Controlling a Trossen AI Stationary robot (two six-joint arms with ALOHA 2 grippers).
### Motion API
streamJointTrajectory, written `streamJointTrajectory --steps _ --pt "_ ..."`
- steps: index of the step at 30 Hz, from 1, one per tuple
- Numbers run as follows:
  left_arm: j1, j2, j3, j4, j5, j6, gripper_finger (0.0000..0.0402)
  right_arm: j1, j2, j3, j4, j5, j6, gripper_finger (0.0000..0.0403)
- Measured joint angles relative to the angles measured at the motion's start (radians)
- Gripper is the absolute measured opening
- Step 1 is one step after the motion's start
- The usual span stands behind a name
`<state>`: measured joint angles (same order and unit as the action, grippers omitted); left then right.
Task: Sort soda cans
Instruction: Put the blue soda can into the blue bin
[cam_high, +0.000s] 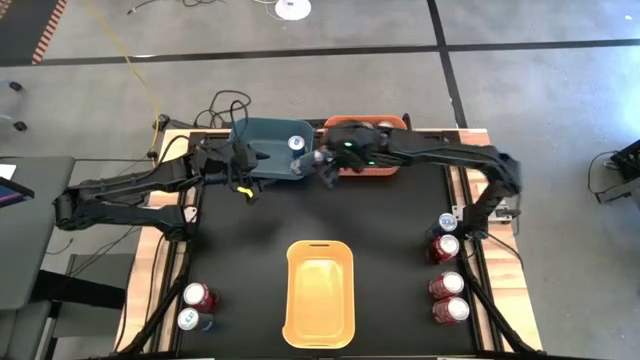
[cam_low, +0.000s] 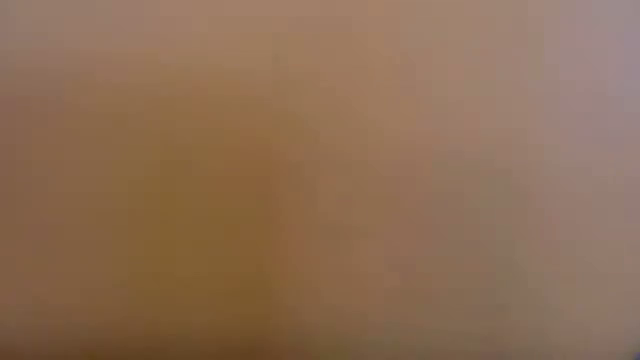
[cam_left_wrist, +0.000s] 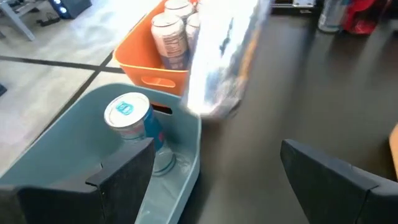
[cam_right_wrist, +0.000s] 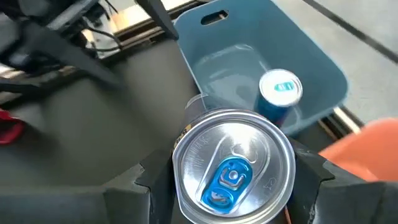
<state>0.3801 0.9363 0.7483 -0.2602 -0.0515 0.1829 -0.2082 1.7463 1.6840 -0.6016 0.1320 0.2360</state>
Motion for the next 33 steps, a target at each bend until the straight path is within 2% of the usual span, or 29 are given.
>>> streamJointTrajectory --steps 4,8,14,24,28,33 --pt "-0.001 0.0 0.0 -0.021 0.056 0.045 0.0343 0.02 0.102 0.113 0.0 -0.005 -0.08 0.0221" --pt "-0.001 0.0 0.0 -0.035 0.122 0.061 0.0343 0.041 0.172 0.207 -0.012 -0.063 -0.115 0.0222" --pt "-0.008 0.0 0.0 -0.028 0.122 0.075 0.0344 0.052 0.244 0.296 -0.008 -0.089 -0.146 0.0223" --pt "-0.038 0.014 0.0 0.064 0.125 0.083 0.034 0.052 0.274 0.322 0.014 -0.118 -0.193 0.0223" --pt "-0.041 0.039 0.0 0.109 0.125 0.078 0.0319 0.058 0.272 0.322 0.012 -0.118 -0.193 0.0223" --pt "-0.045 0.069 -0.001 0.149 0.125 0.071 0.0274 0.059 0.272 0.322 0.001 -0.119 -0.195 0.0225"
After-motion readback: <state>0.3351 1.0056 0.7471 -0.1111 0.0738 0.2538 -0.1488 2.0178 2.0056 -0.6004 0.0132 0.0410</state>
